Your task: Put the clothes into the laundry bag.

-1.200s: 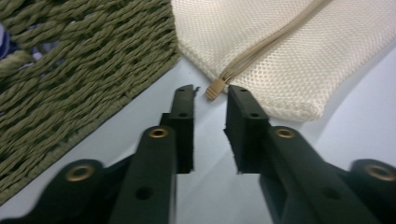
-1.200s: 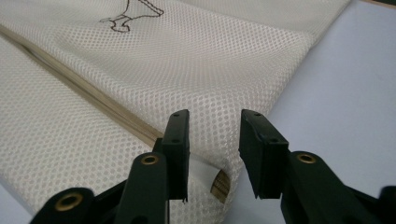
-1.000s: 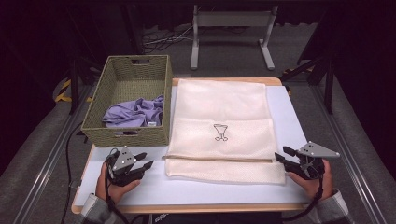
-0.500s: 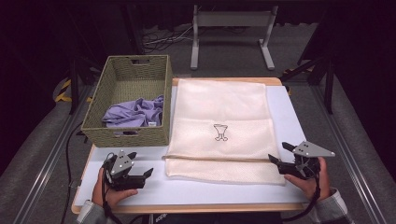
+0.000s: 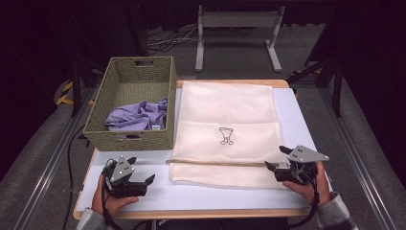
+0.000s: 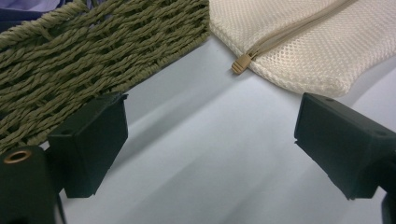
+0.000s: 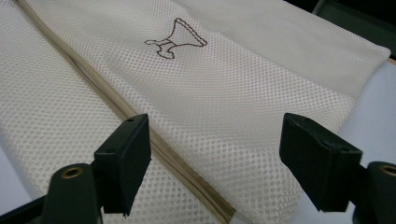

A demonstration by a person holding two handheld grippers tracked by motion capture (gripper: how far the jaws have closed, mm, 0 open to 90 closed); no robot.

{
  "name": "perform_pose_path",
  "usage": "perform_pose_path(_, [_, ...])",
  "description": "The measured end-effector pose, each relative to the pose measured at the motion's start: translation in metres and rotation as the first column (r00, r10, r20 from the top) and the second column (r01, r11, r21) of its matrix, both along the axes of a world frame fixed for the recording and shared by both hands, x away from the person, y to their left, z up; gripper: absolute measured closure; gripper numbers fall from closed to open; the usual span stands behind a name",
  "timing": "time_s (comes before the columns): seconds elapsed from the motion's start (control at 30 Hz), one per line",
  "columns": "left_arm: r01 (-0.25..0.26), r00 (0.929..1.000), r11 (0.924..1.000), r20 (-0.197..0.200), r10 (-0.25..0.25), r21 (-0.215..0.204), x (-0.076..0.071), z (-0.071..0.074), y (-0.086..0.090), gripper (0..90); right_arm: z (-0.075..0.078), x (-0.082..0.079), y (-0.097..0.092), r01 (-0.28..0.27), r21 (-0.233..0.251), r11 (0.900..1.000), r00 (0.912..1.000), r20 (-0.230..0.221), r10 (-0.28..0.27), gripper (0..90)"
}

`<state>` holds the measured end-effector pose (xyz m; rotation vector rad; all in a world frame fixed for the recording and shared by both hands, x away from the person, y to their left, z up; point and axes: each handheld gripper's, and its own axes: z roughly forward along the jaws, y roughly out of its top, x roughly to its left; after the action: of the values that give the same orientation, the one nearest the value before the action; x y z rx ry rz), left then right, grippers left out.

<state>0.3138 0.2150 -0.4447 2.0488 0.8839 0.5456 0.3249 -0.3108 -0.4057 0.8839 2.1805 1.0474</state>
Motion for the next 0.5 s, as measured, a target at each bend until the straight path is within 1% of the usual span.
perform_pose_path(0.07, [-0.008,1.0,0.9999,0.003,0.008,-0.015,0.001,0.0,-0.001,10.6,0.001,0.001,0.004,-0.01,-0.002,1.0,1.0,-0.001,0.01,28.0])
perform_pose_path(0.1, [-0.006,1.0,0.9999,0.001,0.006,-0.015,0.001,0.0,-0.002,10.7,0.002,0.002,0.008,-0.025,-0.003,0.9997,0.9997,-0.002,0.025,30.1])
perform_pose_path(0.17, [-0.003,1.0,1.0,0.001,0.003,-0.009,0.001,0.0,-0.003,10.7,0.003,0.004,0.016,-0.041,-0.02,0.999,0.9991,-0.01,0.041,30.8])
perform_pose_path(0.2, [0.003,1.0,1.0,0.0,-0.003,-0.001,0.001,0.0,-0.004,10.6,0.004,0.006,0.02,-0.056,-0.026,0.9981,0.9984,-0.013,0.055,31.4])
perform_pose_path(0.23, [0.002,1.0,1.0,-0.002,-0.002,-0.004,0.001,-0.001,-0.004,10.6,0.005,0.008,0.028,-0.081,-0.031,0.9963,0.9965,-0.024,0.08,32.9])
perform_pose_path(0.27, [0.005,1.0,1.0,-0.002,-0.005,-0.004,0.001,-0.001,-0.004,10.6,0.005,0.01,0.033,-0.093,-0.037,0.995,0.9954,-0.029,0.092,33.3])
perform_pose_path(0.33, [0.007,1.0,1.0,0.001,-0.007,-0.002,0.001,-0.001,-0.005,10.6,0.004,0.014,0.044,-0.128,-0.05,0.9905,0.991,-0.044,0.126,34.1])
perform_pose_path(0.43, [0.008,1.0,1.0,-0.004,-0.008,-0.004,0.001,-0.001,-0.005,10.6,0.0,0.022,0.063,-0.178,-0.073,0.9813,0.9815,-0.085,0.172,35.2])
perform_pose_path(0.5, [0.012,0.9999,0.9999,-0.002,-0.012,-0.006,0.001,-0.001,-0.006,10.6,-0.003,0.027,0.072,-0.205,-0.071,0.9763,0.9744,-0.109,0.196,37.1])
